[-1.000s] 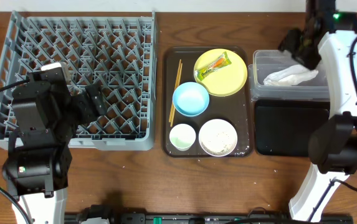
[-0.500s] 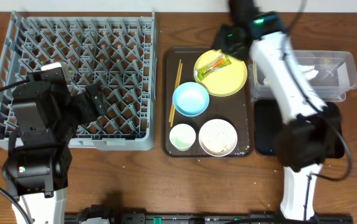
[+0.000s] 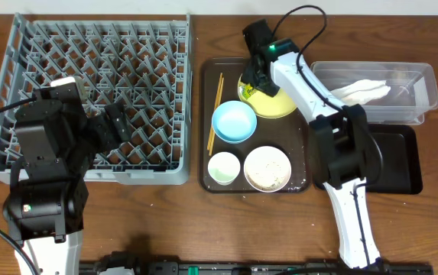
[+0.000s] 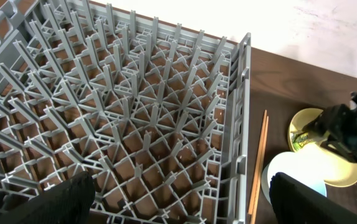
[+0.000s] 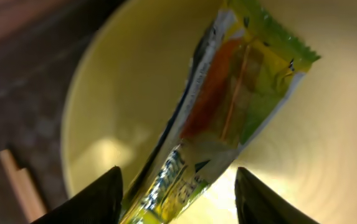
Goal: Sort waste into correct bins and load items into the dishwasher
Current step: 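Grasp the green snack wrapper on the yellow plate with the right gripper, then drop the snack wrapper into the clear bin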
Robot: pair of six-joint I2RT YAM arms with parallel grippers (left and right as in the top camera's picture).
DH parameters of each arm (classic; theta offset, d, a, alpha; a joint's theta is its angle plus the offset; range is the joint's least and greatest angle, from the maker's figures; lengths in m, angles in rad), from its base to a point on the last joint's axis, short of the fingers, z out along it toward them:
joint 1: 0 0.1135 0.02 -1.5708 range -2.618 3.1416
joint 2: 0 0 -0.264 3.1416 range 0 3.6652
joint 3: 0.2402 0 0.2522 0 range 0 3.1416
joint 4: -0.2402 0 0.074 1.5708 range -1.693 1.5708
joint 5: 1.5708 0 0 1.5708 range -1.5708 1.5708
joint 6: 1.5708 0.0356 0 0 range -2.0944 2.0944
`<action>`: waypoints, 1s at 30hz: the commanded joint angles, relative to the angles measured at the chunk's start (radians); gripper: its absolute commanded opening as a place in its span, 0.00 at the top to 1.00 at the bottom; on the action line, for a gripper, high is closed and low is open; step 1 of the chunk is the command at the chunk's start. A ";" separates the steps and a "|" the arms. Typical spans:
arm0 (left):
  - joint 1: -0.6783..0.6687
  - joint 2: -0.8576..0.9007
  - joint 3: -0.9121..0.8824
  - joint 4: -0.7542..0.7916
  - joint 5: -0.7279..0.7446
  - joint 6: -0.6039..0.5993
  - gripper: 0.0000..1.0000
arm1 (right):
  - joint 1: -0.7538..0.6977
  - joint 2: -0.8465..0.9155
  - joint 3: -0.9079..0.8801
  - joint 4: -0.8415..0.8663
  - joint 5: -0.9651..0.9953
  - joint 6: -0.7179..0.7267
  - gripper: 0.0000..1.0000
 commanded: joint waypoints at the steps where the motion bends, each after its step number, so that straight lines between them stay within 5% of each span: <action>1: 0.002 0.001 0.021 0.000 0.013 -0.005 0.10 | 0.002 0.033 0.003 0.000 0.019 0.013 0.54; 7: 0.002 0.001 0.021 0.000 0.013 -0.005 0.10 | 0.002 0.039 0.003 -0.011 0.016 -0.027 0.99; 21: 0.002 0.001 0.021 0.000 0.013 -0.005 0.10 | -0.138 -0.319 0.018 -0.170 -0.049 -0.053 0.98; 30: 0.002 0.001 0.021 0.000 0.013 -0.005 0.10 | -0.308 -0.382 -0.010 -0.391 0.112 0.188 0.98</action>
